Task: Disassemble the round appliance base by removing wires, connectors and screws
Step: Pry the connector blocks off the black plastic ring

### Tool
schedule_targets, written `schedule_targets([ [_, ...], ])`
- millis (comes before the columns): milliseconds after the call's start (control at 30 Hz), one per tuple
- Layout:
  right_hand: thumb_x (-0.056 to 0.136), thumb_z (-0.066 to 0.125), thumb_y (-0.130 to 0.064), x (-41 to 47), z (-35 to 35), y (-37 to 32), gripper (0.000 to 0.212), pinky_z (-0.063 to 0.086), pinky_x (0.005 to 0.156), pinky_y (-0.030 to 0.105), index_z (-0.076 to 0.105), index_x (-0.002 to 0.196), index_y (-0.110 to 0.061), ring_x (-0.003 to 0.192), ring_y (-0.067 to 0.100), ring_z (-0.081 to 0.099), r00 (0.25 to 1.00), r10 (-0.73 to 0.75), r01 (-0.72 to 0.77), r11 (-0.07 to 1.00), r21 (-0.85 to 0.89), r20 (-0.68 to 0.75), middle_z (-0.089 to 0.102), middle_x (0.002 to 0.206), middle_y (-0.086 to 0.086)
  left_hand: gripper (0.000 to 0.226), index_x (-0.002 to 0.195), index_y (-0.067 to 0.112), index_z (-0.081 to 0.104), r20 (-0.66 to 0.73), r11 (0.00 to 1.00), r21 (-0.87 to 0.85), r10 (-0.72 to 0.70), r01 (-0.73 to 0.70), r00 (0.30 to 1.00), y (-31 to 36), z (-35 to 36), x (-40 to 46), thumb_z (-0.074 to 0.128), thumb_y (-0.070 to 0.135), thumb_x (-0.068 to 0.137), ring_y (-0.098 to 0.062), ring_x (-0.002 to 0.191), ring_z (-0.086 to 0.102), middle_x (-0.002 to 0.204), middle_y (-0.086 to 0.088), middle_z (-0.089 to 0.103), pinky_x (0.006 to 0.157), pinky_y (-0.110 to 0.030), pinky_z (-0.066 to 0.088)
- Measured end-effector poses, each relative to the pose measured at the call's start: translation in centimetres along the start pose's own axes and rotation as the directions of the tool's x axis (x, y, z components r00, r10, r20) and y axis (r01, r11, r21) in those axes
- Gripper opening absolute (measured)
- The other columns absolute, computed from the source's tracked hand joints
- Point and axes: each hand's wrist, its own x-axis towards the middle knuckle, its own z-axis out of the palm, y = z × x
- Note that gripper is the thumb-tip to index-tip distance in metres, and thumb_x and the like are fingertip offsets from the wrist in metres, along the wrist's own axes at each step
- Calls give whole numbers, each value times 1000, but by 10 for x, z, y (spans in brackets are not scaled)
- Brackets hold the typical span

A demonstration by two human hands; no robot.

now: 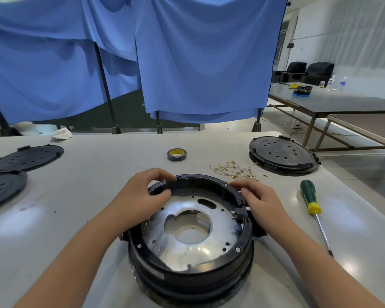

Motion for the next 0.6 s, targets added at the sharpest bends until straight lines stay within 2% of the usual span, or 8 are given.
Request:
schedule_targets([
  [67, 91, 45, 6, -1, 5, 3, 46, 43, 70, 2, 69, 85, -32, 83, -13, 61, 999, 32, -30, 997, 70, -26, 70, 91, -16, 20, 88, 33, 70, 17, 999, -50, -7, 8, 1000, 22, 12, 1, 62, 15, 84, 8, 84, 62, 88, 17, 71, 68, -7, 47],
  [133, 89, 45, 8, -1, 6, 4, 43, 44, 65, 2, 71, 84, -27, 79, -12, 62, 998, 59, -53, 989, 142, -37, 71, 86, -14, 11, 84, 28, 71, 109, 994, -78, -72, 81, 991, 46, 33, 2, 60, 27, 86, -3, 78, 67, 82, 10, 73, 71, -23, 55],
  [200, 89, 45, 9, -3, 6, 4, 41, 44, 59, 3, 71, 84, -22, 73, -11, 63, 996, 82, -72, 972, 222, -39, 72, 77, -12, 24, 89, 20, 69, 279, 980, -44, -173, 193, 945, 65, 59, 7, 55, 39, 89, -12, 72, 68, 83, 3, 73, 74, -32, 57],
  [267, 89, 46, 10, -3, 6, 4, 40, 43, 58, 2, 70, 82, -21, 69, -13, 62, 996, 75, -60, 970, 236, -55, 70, 76, -11, 41, 107, 7, 62, 420, 940, -30, -297, 340, 857, 78, 80, 15, 49, 43, 94, -17, 64, 67, 87, -7, 69, 65, -32, 58],
  [333, 89, 47, 10, -3, 8, 4, 40, 43, 62, 2, 69, 81, -23, 69, -14, 61, 997, 49, -35, 977, 211, -62, 68, 81, -8, 51, 117, -1, 52, 490, 883, -53, -384, 467, 782, 84, 88, 23, 47, 45, 95, -23, 59, 66, 85, -15, 64, 58, -32, 58],
  [400, 89, 48, 10, -2, 8, 5, 37, 43, 64, 3, 68, 82, -20, 70, -12, 61, 998, 31, -18, 980, 197, -63, 68, 83, -6, 54, 112, -4, 52, 541, 835, -71, -427, 545, 725, 84, 94, 29, 47, 46, 95, -27, 59, 65, 82, -19, 62, 57, -34, 59],
  [500, 91, 51, 4, 0, 8, 5, 27, 45, 67, 5, 69, 87, -15, 76, -4, 62, 998, 24, -13, 981, 192, -59, 69, 84, -5, 53, 92, -2, 53, 606, 781, -71, -460, 621, 649, 81, 97, 34, 47, 51, 94, -25, 55, 65, 74, -19, 62, 54, -33, 58],
  [600, 92, 49, 0, 1, 7, 8, 26, 45, 74, 9, 69, 88, -15, 84, 0, 61, 998, 21, -11, 987, 160, -63, 69, 85, -7, 54, 95, 0, 54, 641, 762, -89, -449, 641, 623, 76, 98, 33, 49, 54, 92, -23, 49, 67, 60, -17, 65, 50, -30, 59],
])
